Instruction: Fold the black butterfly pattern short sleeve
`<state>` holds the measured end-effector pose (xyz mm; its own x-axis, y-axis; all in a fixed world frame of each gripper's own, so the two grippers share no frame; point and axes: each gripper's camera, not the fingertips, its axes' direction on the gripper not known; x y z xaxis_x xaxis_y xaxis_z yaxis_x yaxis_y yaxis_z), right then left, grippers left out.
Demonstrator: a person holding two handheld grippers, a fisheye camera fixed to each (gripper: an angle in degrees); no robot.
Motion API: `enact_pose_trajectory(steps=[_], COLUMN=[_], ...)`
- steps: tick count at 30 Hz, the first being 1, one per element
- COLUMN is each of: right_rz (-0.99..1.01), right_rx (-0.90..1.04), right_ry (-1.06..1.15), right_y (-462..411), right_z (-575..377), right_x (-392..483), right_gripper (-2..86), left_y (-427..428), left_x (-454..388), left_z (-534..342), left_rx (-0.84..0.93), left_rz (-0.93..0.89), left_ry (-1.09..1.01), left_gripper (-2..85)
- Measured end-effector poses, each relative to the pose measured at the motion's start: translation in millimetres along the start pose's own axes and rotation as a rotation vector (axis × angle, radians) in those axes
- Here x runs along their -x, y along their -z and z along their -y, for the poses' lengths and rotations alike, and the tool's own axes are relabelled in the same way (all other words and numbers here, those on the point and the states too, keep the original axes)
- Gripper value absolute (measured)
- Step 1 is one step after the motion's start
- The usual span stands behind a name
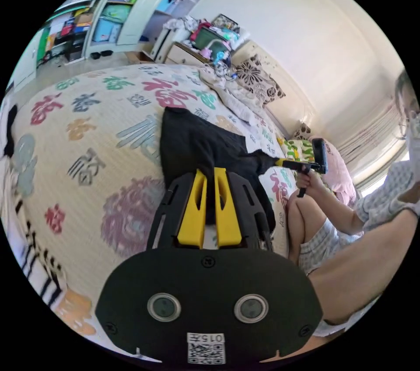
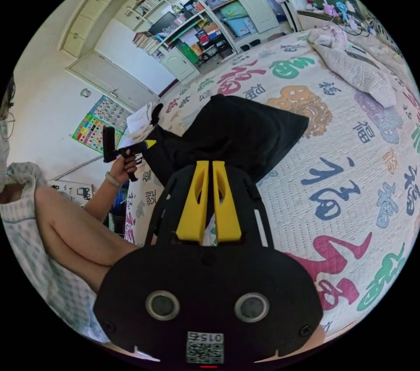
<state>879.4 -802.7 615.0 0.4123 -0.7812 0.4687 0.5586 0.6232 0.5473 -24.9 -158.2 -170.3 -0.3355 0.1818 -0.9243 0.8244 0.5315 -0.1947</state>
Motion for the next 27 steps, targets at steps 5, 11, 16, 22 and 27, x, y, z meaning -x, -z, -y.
enact_pose_trajectory(steps=[5, 11, 16, 22, 27], right_rz=[0.050, 0.103, 0.043, -0.113, -0.114], right_rx=[-0.003, 0.022, 0.116, 0.072, 0.142], right_ry=[0.121, 0.337, 0.496, 0.290, 0.147], right_y=[13, 8, -4, 19, 13], right_z=[15, 53, 75, 26, -10], right_x=[23, 73, 121, 82, 51], right_gripper=[0.3, 0.8, 4.4, 8.8, 10.0], left_y=[5, 49, -7, -33, -75], left_x=[2, -51, -70, -75, -82], left_z=[-55, -29, 41, 58, 59], left_rx=[0.142, -0.050, 0.004, 0.018, 0.157], left_rz=[0.063, 0.229, 0.150, 0.013, 0.044], left_ry=[0.105, -0.026, -0.248, -0.254, -0.285], left_gripper=[9.4, 13.0, 14.5, 14.1, 13.7])
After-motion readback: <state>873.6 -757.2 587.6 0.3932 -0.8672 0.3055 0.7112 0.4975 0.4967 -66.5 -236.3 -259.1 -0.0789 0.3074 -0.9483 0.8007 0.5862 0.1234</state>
